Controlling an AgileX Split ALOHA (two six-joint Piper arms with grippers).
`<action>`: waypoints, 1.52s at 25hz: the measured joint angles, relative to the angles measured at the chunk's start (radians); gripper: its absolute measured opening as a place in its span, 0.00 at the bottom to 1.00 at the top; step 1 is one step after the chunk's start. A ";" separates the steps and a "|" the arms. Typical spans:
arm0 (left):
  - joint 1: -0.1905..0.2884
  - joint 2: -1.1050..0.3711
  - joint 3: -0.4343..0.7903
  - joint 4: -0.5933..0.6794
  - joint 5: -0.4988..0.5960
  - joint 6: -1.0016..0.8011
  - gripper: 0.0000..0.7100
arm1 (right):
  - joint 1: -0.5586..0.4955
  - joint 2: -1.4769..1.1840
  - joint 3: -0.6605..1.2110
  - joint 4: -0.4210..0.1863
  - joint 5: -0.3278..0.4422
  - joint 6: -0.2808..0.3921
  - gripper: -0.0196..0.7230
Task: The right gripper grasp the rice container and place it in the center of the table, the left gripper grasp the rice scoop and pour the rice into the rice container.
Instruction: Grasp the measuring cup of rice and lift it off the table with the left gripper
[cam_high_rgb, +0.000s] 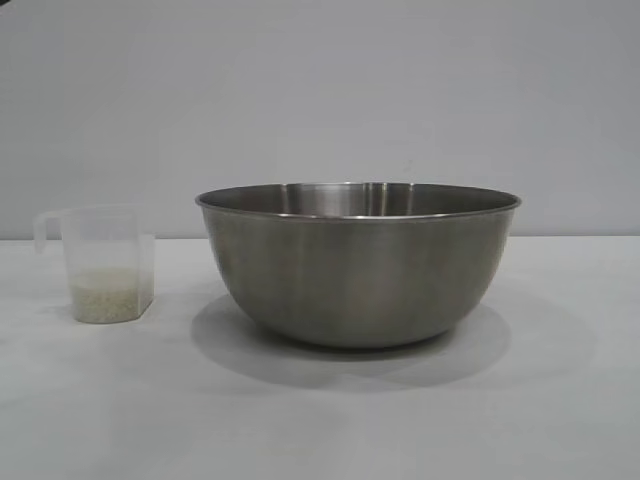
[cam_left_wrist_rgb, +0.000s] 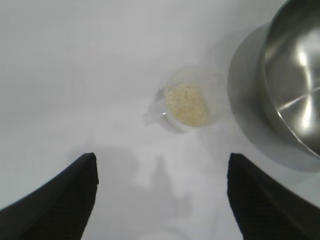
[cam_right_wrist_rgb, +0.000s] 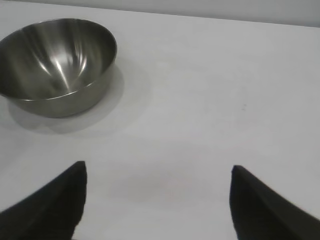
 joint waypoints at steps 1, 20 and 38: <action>0.000 -0.008 0.035 -0.013 -0.034 0.000 0.67 | 0.000 0.000 0.000 0.000 0.000 0.000 0.75; 0.000 0.024 0.559 0.185 -1.059 -0.098 0.60 | 0.000 0.000 0.000 0.000 0.000 0.000 0.75; 0.000 0.549 0.486 0.259 -1.388 -0.147 0.60 | 0.000 0.000 0.000 0.000 0.000 -0.002 0.75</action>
